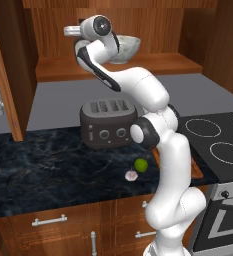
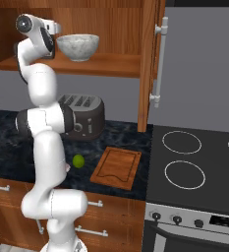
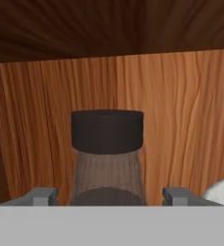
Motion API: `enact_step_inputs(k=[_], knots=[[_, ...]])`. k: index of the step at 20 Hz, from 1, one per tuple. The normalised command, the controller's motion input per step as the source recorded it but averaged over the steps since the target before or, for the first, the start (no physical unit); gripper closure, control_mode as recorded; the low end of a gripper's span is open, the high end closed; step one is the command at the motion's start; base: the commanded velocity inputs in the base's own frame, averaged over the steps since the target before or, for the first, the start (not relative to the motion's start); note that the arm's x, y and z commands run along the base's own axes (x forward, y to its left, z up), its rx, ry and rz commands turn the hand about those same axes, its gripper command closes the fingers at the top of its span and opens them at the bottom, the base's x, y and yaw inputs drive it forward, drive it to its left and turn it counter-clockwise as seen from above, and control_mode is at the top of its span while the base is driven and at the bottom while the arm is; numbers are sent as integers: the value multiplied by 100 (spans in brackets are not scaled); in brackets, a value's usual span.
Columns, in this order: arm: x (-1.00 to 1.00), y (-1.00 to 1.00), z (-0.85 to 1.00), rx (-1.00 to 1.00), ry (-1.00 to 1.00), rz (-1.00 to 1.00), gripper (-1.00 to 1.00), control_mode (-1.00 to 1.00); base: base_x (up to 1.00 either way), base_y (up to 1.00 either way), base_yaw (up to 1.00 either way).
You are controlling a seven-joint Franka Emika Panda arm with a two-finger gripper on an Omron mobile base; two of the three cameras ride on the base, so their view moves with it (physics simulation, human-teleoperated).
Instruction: Open the cabinet. Place the bowl and condiment on the counter. Then place the lime and garlic on the cutting board.
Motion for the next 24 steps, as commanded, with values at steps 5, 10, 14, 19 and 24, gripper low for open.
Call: enact_step_inputs(k=[5, 10, 14, 19, 24], knots=[[0, 0, 0, 0, 0, 0, 100, -100, 0, 0, 0], [0, 1, 0, 0, 0, 0, 100, -100, 0, 0, 0], [0, 3, -2, 0, 0, 0, 100, -100, 0, 0, 0], [0, 0, -6, 0, 0, 0, 100, -100, 0, 0, 0], [0, 0, -17, 0, -2, 0, 100, -100, 0, 0, 0]])
